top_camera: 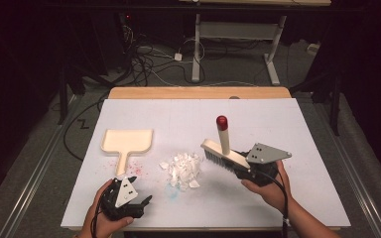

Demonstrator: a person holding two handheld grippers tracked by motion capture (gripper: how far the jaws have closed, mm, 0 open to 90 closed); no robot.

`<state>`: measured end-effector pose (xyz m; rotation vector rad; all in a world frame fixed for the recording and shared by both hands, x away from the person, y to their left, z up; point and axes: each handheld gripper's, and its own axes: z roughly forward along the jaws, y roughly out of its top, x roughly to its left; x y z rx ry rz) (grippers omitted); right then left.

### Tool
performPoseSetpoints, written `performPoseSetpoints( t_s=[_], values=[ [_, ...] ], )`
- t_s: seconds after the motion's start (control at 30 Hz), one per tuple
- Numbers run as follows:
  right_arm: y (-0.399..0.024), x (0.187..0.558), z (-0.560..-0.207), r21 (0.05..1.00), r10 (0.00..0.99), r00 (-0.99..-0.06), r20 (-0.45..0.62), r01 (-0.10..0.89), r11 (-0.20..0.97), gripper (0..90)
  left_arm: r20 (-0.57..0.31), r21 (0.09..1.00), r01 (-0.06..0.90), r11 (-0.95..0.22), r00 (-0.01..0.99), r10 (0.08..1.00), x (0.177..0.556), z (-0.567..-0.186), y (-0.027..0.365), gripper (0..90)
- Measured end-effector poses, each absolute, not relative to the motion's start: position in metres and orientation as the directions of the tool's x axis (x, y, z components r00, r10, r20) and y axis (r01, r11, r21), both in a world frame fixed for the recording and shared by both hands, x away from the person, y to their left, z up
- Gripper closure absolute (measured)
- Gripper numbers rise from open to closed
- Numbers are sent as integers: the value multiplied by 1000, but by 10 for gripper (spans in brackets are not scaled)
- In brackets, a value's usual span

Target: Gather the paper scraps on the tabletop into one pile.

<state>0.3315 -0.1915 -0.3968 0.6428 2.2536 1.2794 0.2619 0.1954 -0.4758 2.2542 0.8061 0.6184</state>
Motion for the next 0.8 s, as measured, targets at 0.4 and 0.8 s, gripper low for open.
performPoseSetpoints(
  t_s=[0.4, 0.8],
  values=[
    [-125, 358, -456, 869, 676, -711, -191, 198, 454, 679, 196, 716, 375, -590, 702, 685, 263, -477, 198, 216],
    [-133, 339, -436, 879, 636, -742, -212, 139, 456, 680, 202, 714, 374, -592, 699, 686, 262, -476, 197, 215]
  ],
)
